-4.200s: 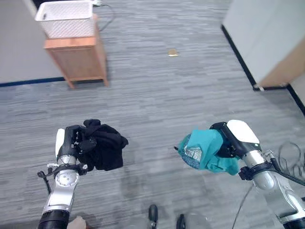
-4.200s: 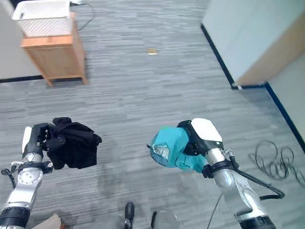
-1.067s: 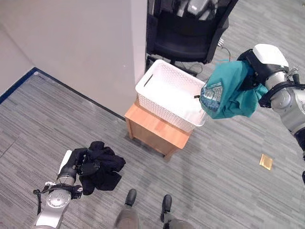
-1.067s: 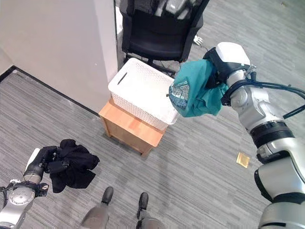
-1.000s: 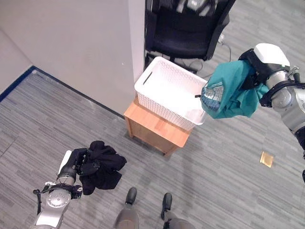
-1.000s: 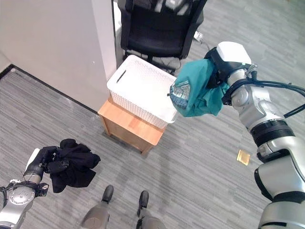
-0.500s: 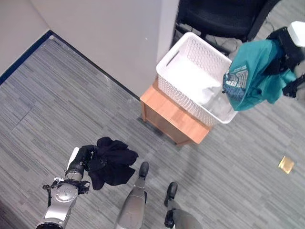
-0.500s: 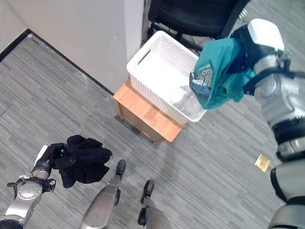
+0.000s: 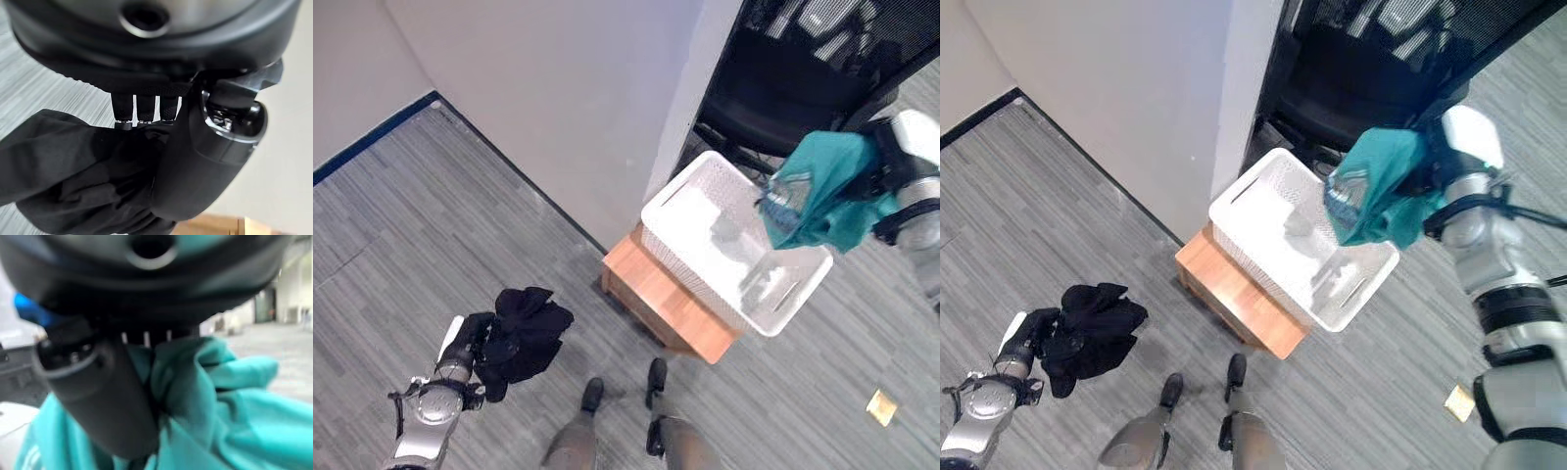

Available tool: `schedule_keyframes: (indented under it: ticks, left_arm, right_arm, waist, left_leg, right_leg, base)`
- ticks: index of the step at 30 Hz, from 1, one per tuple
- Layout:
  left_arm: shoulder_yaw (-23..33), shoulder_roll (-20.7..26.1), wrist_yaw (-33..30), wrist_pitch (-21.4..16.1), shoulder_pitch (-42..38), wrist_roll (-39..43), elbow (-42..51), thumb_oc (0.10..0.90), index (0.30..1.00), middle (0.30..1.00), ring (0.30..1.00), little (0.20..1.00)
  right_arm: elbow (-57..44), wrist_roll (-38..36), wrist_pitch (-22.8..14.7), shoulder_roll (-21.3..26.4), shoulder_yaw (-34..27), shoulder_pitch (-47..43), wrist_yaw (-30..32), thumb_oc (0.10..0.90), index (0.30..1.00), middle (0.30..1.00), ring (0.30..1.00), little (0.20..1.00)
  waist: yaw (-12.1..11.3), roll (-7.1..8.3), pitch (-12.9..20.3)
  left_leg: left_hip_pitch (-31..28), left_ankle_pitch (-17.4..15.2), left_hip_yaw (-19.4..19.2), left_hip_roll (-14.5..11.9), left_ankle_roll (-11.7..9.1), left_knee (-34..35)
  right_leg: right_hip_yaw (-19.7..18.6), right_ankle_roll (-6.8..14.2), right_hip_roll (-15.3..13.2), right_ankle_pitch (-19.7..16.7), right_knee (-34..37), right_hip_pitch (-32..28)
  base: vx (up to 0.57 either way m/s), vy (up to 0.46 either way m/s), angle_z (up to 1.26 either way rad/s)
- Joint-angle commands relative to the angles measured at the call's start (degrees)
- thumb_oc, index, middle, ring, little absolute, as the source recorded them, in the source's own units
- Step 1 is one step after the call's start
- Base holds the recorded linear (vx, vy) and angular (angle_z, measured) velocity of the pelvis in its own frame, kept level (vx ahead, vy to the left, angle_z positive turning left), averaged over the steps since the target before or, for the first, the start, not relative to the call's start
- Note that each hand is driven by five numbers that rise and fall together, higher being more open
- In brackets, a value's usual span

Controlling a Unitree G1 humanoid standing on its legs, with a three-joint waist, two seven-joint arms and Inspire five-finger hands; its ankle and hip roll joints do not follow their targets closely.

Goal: Pick up bed clothes into laundry basket.

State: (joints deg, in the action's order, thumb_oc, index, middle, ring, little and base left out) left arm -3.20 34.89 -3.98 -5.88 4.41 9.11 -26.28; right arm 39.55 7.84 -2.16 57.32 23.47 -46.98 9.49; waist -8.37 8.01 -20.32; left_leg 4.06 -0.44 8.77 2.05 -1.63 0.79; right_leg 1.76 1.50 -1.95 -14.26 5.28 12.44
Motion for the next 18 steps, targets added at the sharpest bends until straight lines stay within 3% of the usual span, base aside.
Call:
schedule_keyframes:
  ticks: [1,9,18]
  left_arm:
    - [-0.04,2.86,-0.43,-3.21,0.09,-0.03,4.85,0.4,0.3,0.3,0.3,0.3]
    - [-1.83,-0.13,-0.77,-2.5,-1.1,-1.13,3.04,0.4,0.3,0.3,0.3,0.3]
    - [-2.78,-0.11,-1.09,-2.51,-1.94,-1.29,2.62,0.4,0.3,0.3,0.3,0.3]
  right_arm:
    - [-1.34,-3.04,-1.42,3.04,-3.97,-4.41,5.02,0.4,0.3,0.3,0.3,0.3]
    - [-7.82,1.19,-0.81,-5.93,-4.52,0.83,5.17,0.4,0.3,0.3,0.3,0.3]
    - [-5.1,2.32,-0.27,-7.63,-2.15,0.35,4.36,0.4,0.3,0.3,0.3,0.3]
  waist:
    - [-0.03,-0.72,4.29]
    - [-0.03,-2.37,5.11]
    - [-0.11,-2.94,4.59]
  left_leg:
    - [1.56,0.74,1.23,-3.89,-1.1,4.21]
    - [2.53,1.7,1.76,-4.34,-1.81,4.21]
    - [4.09,2.46,1.79,-4.18,-1.97,4.21]
  right_leg:
    - [2.26,4.79,-1.67,11.9,-0.96,-3.63]
    - [3.29,4.09,-1.53,13.35,-0.3,-5.47]
    - [2.94,4.1,-1.75,13.0,-0.28,-4.5]
  base:
    - [0.01,-0.048,0.11]
    - [0.03,-0.01,0.07]
    - [0.0,0.011,0.06]
